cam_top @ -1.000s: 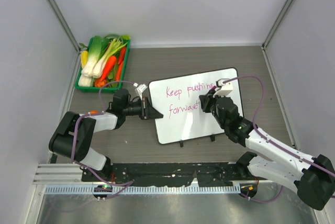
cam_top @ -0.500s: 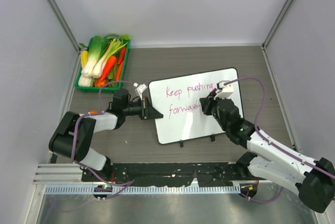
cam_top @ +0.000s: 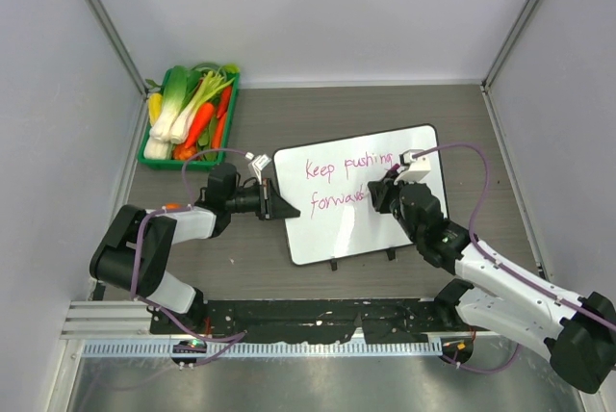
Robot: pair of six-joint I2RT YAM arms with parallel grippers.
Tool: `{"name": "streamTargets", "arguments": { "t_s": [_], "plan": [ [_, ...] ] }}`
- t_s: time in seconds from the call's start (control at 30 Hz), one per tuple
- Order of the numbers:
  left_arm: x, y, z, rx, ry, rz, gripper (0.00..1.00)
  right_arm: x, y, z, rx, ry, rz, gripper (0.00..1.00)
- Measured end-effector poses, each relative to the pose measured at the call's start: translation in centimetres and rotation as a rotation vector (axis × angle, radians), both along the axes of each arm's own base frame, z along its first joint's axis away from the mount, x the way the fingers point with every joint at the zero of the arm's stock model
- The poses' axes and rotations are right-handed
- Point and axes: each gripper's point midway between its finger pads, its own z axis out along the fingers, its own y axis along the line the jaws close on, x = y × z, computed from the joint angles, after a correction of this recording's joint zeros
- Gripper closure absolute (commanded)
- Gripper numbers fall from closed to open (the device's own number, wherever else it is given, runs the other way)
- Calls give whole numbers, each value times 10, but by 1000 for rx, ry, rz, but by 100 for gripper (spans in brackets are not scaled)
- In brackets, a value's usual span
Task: Write a sentence on the whiteboard
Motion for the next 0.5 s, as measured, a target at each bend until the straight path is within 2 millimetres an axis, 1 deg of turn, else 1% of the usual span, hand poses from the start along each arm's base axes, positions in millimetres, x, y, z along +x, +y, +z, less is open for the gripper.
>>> {"name": "streamTargets", "arguments": {
  "t_s": [0.5],
  "plan": [
    [0,0,0,0,0,-1,100,-1,-3,0,-9,6,-6,99]
  ]
}}
